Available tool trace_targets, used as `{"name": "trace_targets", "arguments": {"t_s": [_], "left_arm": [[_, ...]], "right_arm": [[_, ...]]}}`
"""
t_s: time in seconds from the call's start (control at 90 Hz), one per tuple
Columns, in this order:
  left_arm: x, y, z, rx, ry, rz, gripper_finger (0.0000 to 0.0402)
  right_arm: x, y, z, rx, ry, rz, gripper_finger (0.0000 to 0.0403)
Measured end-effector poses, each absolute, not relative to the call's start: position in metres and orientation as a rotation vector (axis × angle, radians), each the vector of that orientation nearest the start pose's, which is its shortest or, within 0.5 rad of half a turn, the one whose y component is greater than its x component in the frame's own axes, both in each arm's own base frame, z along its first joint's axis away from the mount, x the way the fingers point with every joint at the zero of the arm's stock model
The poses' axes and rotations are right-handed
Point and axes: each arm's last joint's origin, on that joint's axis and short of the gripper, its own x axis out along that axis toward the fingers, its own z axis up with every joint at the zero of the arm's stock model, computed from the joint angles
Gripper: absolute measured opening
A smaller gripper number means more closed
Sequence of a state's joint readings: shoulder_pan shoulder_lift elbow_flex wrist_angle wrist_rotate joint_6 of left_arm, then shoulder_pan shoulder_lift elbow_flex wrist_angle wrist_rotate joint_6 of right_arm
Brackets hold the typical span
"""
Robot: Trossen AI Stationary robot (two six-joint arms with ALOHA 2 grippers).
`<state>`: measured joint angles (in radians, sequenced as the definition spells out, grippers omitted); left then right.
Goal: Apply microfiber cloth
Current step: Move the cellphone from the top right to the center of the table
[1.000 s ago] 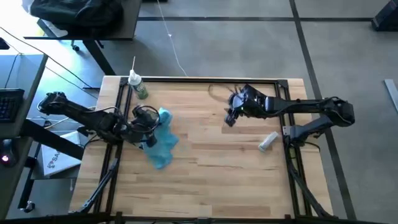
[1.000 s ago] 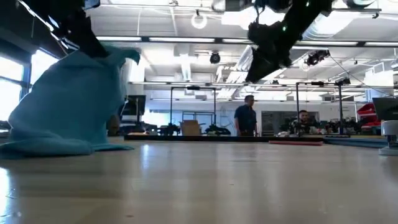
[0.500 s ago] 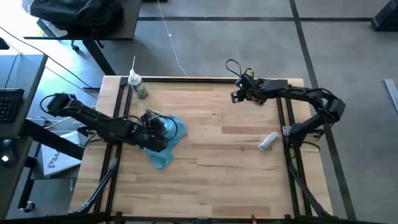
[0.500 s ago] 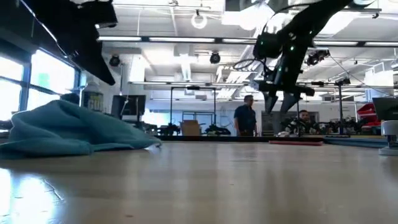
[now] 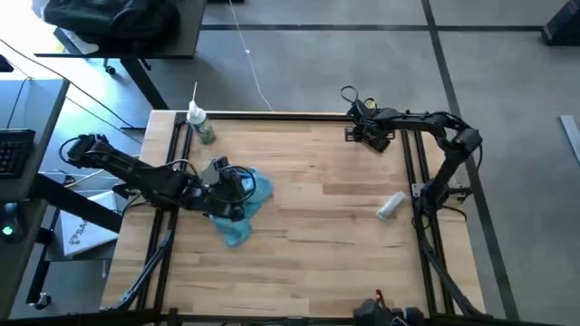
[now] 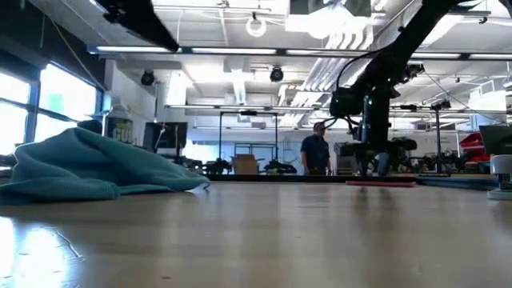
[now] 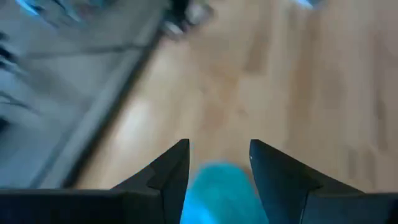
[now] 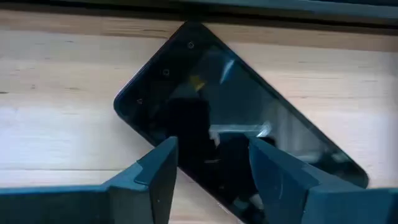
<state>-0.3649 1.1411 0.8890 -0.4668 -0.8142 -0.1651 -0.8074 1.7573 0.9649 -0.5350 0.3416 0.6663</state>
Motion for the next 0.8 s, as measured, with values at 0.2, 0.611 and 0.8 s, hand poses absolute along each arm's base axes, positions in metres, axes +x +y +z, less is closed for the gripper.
{"name": "trace_targets", "arguments": {"t_s": [0.2,0.611,0.8], "left_arm": [[0.233,-0.055,0.293,0.173,0.420,0.513,0.0146],[0.275,0.002,0.232,0.108,0.549,0.431,0.0144],[0.289,0.041,0.197,0.057,0.699,0.262,0.0127]], "right_arm": [[0.223,-0.214,0.138,0.817,1.016,-1.249,0.0145],[0.310,-0.113,0.151,0.772,0.953,-0.330,0.0129],[0.322,-0.060,0.177,0.434,0.888,-0.317,0.0096]]}}
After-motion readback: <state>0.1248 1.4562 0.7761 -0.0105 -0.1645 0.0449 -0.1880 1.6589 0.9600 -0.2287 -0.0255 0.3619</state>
